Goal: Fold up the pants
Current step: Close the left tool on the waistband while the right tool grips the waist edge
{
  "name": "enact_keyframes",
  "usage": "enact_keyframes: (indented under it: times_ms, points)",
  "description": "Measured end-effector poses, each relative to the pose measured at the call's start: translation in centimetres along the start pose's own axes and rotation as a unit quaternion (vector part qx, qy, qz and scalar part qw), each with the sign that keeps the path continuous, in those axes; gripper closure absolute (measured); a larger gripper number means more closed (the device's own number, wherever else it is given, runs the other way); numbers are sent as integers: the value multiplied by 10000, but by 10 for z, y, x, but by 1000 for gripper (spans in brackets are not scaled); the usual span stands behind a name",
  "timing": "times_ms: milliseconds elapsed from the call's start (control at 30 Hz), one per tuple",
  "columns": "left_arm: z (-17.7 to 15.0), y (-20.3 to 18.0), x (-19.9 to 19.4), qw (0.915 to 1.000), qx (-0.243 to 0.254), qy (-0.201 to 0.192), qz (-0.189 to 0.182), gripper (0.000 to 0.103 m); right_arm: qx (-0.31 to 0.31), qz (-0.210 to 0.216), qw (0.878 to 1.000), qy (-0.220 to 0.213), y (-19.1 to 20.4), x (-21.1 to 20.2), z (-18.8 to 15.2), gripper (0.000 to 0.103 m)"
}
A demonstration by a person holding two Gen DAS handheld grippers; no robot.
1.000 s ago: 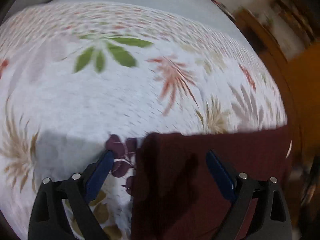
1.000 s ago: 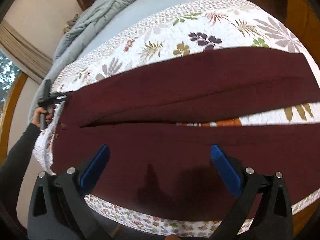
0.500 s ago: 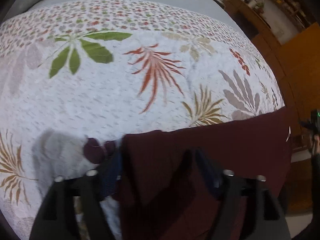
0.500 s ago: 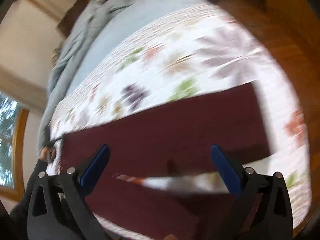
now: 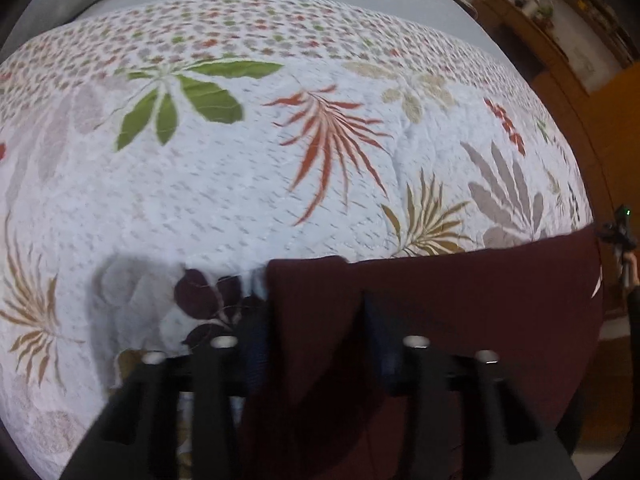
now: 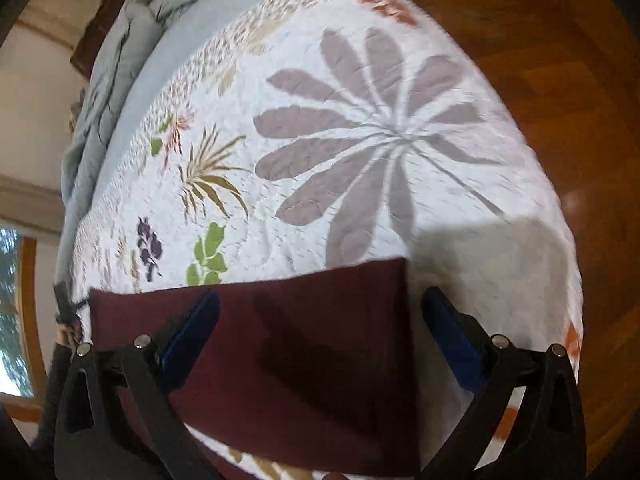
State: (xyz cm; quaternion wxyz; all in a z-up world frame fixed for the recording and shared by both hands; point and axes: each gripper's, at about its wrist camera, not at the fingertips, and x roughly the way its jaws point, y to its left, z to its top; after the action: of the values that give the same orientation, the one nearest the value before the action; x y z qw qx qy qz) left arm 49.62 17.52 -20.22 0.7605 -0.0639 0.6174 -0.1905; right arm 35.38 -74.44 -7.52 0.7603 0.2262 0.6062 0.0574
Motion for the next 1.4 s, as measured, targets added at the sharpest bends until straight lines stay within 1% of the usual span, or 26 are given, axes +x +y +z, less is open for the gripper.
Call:
enact_keyframes:
  times_ms: [67, 100, 133, 167, 267, 300, 333, 367, 400, 500, 533, 600, 633, 700, 800, 833, 867, 900, 1000, 1033, 1067, 1100, 1133, 1167, 1267, 1400]
  points:
    - [-1, 0, -3, 10000, -39, -31, -48, 74, -203, 75, 9997, 58, 7, 3, 2, 6]
    - [-2, -1, -4, 10000, -41, -56, -51, 77, -248, 103, 9996, 70, 9, 2, 1, 11]
    - [-3, -1, -6, 9998, -75, -125, -101, 78, -312, 73, 9994, 103, 13, 2, 2, 33]
    - [-4, 0, -10, 9996, -112, -192, -155, 79, -325, 18, 9994, 134, 13, 3, 2, 45]
    - [-9, 3, -19, 9989, -168, -368, -227, 79, -294, -65, 9995, 93, 13, -4, 0, 51]
    - [-10, 3, -19, 9990, -154, -367, -200, 79, -304, -86, 9995, 68, 13, -6, 1, 50]
    - [-12, 3, -19, 9992, -146, -343, -162, 79, -294, -160, 9994, 17, 12, -10, 1, 36]
    - [-11, 2, -18, 9993, -146, -320, -128, 79, -235, -239, 9994, -70, 9, -14, 3, 13]
    - [-11, 2, -18, 9994, -145, -306, -103, 79, -72, -301, 9993, -224, 3, -21, 3, 7]
    - [-7, 1, -12, 9996, -147, -231, -33, 76, 193, -108, 9992, -344, -11, -30, 6, 7]
    - [-6, 1, -9, 9997, -159, -209, -31, 75, 227, -25, 9994, -249, -16, -29, 5, 7]
    - [-6, 3, -5, 9995, -233, -200, -89, 75, 120, 29, 9999, 45, -17, -17, 3, 7]
    - [-6, 6, -4, 9993, -286, -213, -136, 74, -28, -23, 9998, 197, -15, -9, 2, 7]
    - [-9, 9, -3, 9989, -360, -243, -189, 74, -262, -105, 9993, 254, -11, -1, -1, 6]
    - [-12, 11, -2, 9981, -471, -316, -238, 74, -415, 120, 9987, 268, -10, 2, -3, 6]
    - [-12, 11, -2, 9979, -498, -330, -242, 74, -453, 202, 9984, 287, -10, 3, -3, 8]
    - [-12, 11, -2, 9978, -513, -350, -232, 74, -468, 354, 9978, 315, -9, 2, -3, 17]
    - [-13, 10, -3, 9977, -522, -365, -212, 74, -489, 404, 9974, 341, -7, 2, -3, 23]
    - [-14, 9, -4, 9974, -567, -414, -158, 75, -500, 303, 9975, 401, -8, 3, -1, 42]
    - [-13, 8, -5, 9973, -575, -425, -138, 75, -494, 262, 9977, 386, -8, 2, 1, 56]
    - [-13, 7, -6, 9974, -572, -435, -109, 75, -475, 304, 9976, 394, -10, 1, 1, 65]
    - [-14, 5, -7, 9974, -567, -449, -72, 76, -496, 311, 9975, 399, -11, 2, 2, 67]
    - [-13, 5, -8, 9974, -566, -450, -46, 78, -515, 291, 9975, 396, -10, 1, 2, 75]
    - [-13, 3, -10, 9973, -561, -466, -3, 78, -521, 322, 9973, 406, -10, 0, 1, 78]
    - [-13, -6, -20, 9969, -510, -582, 110, 81, -549, 310, 9976, 274, -8, -4, 1, 81]
    - [-18, -10, -43, 9949, -522, -860, 123, 83, -589, 283, 9979, 19, -1, -16, -3, 82]
